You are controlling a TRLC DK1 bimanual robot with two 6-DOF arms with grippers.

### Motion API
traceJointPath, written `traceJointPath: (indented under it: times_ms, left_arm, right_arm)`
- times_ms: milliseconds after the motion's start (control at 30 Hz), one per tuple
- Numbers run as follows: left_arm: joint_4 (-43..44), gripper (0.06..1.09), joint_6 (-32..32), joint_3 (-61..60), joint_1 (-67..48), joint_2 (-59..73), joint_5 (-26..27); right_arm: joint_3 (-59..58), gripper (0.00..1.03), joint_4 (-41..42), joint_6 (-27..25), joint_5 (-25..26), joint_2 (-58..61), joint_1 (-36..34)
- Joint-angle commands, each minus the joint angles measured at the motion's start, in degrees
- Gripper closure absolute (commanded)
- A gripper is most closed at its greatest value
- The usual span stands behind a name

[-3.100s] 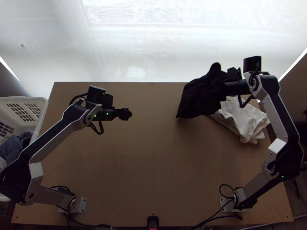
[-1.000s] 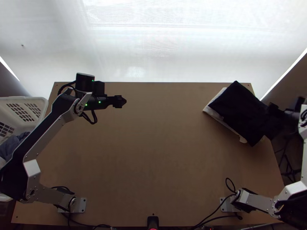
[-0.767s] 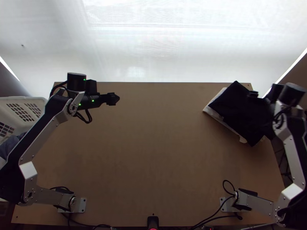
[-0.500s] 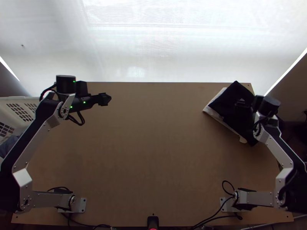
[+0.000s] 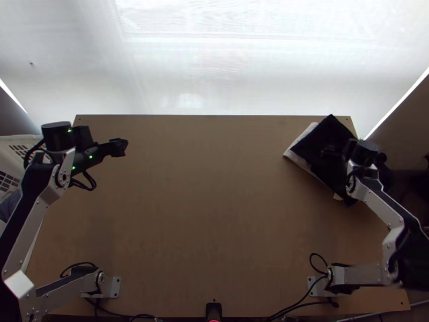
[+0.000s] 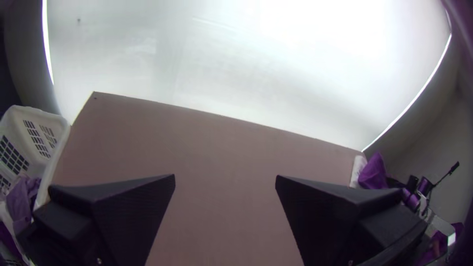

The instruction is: Fold the t-shirt

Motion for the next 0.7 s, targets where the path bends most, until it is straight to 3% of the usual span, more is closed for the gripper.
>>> traceJointPath:
  times_ms: [0,167,400,667]
  left_arm:
    - [10.0,0.1,0.9,-8.1,5.8,-10.0,-2.5]
    - [14.1,0.1,0.1,-15.5,10.1,-18.2,-2.5]
    - [23.9,0.1,3.5,-32.9,15.5,-40.8,-2.6]
    - [21.4,0.1,3.5,-46.6,19.8,-65.9,-2.6]
  right_arm:
    - [9.2,0.04,-7.6,-0.4,0.5,-16.8,7.5]
    - [7.9,0.04,-8.5,1.0,-0.5,-28.2,8.8]
    - [-6.4,0.04,-8.7,2.5,-0.8,-49.4,9.5]
    - [-20.9,0.04,-16.4,3.5,-0.7,-71.8,11.9]
